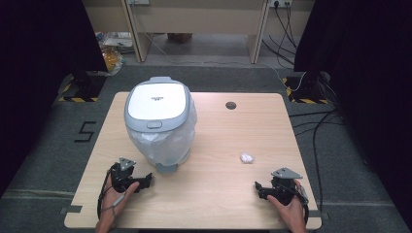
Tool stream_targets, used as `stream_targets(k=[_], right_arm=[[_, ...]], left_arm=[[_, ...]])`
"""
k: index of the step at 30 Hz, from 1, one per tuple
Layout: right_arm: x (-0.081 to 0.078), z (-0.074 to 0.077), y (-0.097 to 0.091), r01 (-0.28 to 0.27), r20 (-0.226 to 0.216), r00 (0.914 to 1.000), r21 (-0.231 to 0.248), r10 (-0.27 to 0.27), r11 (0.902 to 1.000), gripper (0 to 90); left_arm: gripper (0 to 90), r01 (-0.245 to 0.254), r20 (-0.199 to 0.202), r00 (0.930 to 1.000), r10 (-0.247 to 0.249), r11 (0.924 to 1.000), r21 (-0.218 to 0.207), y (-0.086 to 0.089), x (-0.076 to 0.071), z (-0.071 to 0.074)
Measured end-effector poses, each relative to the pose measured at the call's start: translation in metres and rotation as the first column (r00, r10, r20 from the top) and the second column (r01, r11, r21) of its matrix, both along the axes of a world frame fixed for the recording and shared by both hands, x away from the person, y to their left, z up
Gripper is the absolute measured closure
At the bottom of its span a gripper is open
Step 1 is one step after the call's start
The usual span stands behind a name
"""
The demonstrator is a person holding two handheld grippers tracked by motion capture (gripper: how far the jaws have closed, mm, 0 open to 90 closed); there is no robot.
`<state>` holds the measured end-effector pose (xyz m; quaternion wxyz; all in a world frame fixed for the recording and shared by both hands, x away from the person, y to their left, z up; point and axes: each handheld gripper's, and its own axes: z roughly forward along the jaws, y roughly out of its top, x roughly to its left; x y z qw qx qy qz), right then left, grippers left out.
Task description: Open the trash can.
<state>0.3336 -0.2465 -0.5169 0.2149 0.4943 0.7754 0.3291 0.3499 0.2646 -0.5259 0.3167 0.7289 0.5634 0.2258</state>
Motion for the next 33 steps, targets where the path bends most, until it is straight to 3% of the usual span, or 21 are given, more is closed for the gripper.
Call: stream_targets(k=[7, 12, 13, 14, 15, 16, 18, 22, 33], right_arm=[[0.001, 0.0, 0.0, 0.002, -0.004, 1.0, -0.001, -0.002, 1.0, 11.3], [0.002, 0.0, 0.0, -0.001, -0.003, 1.0, -0.003, 0.001, 1.0, 11.0], [0.002, 0.0, 0.0, -0.009, 0.003, 1.0, -0.008, 0.009, 0.9999, 11.0], [0.002, 0.0, 0.0, -0.003, -0.002, 1.0, -0.004, 0.003, 1.0, 10.9], [0.002, 0.0, 0.0, -0.003, -0.002, 1.0, -0.004, 0.003, 1.0, 10.9], [0.002, 0.0, 0.001, -0.001, -0.004, 1.0, -0.002, 0.001, 1.0, 11.0], [0.002, 0.0, 0.001, -0.001, -0.004, 1.0, -0.002, 0.001, 1.0, 10.9], [0.002, 0.0, 0.0, -0.003, -0.002, 1.0, -0.003, 0.003, 1.0, 10.8], [0.002, 0.0, 0.0, -0.005, -0.001, 1.0, -0.004, 0.005, 1.0, 10.8]], left_arm=[[0.5, 0.007, 0.002, 1.0, -0.007, 0.9999, -0.015, 0.001, -0.001, 0.0], [4.8, -0.001, 0.018, 0.9998, 0.002, 0.998, -0.063, 0.003, -0.002, 0.002], [8.1, -0.002, 0.021, 0.9998, 0.003, 0.9979, -0.065, 0.003, -0.002, 0.003], [19.2, 0.0, 0.022, 0.9997, 0.001, 0.9976, -0.069, 0.002, -0.003, 0.004], [19.2, 0.004, 0.024, 0.9997, -0.002, 0.9969, -0.079, 0.002, -0.003, 0.006], [12.0, 0.008, 0.031, 0.9995, -0.005, 0.9955, -0.095, 0.001, -0.004, 0.008], [16.5, 0.01, 0.048, 0.9989, -0.006, 0.995, -0.1, -0.001, -0.005, 0.011], [14.6, 0.01, 0.066, 0.9978, -0.001, 0.9906, -0.137, -0.002, -0.005, 0.014], [14.8, 0.021, 0.085, 0.9964, -0.006, 0.9831, -0.182, -0.014, -0.001, 0.018]])
